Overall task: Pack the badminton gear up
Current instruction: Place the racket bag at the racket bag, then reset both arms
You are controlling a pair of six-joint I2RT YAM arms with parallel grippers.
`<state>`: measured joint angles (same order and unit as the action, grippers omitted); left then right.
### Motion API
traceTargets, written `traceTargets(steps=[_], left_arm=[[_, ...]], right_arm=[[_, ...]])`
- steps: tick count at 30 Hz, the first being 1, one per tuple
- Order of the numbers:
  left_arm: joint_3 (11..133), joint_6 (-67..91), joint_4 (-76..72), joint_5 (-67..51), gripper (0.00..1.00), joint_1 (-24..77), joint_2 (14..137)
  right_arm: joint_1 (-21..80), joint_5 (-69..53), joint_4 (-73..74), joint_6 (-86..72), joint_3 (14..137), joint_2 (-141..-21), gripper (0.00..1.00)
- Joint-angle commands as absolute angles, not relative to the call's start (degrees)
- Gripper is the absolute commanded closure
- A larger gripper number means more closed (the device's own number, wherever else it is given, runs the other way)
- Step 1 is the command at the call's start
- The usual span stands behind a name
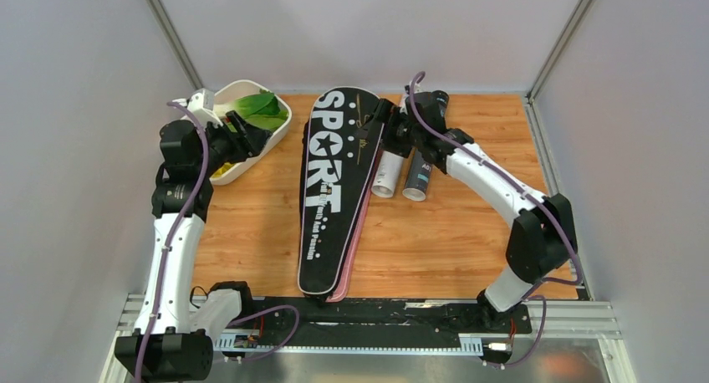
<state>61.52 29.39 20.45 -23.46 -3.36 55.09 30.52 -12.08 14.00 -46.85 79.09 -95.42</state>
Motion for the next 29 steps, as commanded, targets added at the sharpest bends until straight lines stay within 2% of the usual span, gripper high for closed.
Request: traceTargets(steps=[1,12,16,23,29], left_arm=[[60.6,26.3,19.7,-30.7,0.3,-3.0,54.5],[54.0,31.3,10.9,-36.0,0.3,2.7,44.3],[55.1,30.0,14.3,-35.1,0.3,3.2,42.2],[56.8,28.9,19.2,-34.2,0.3,3.3,39.8],[58.0,27.8,20.6,-33.3,0.3,3.3,40.2]], right_arm=[[30.5,-2.3,36.5,-35.3,80.6,-88.6,0.0],[31.4,-0.1,37.5,-25.9,73.1,-60.3,0.0],[31.4,2.1,35.5,-26.0,69.0,-52.7,0.0],[31.4,1.0,33.8,-27.2,64.8,-45.5,0.0],[31.4,-0.9,32.6,-27.1,64.8,-44.8,0.0]])
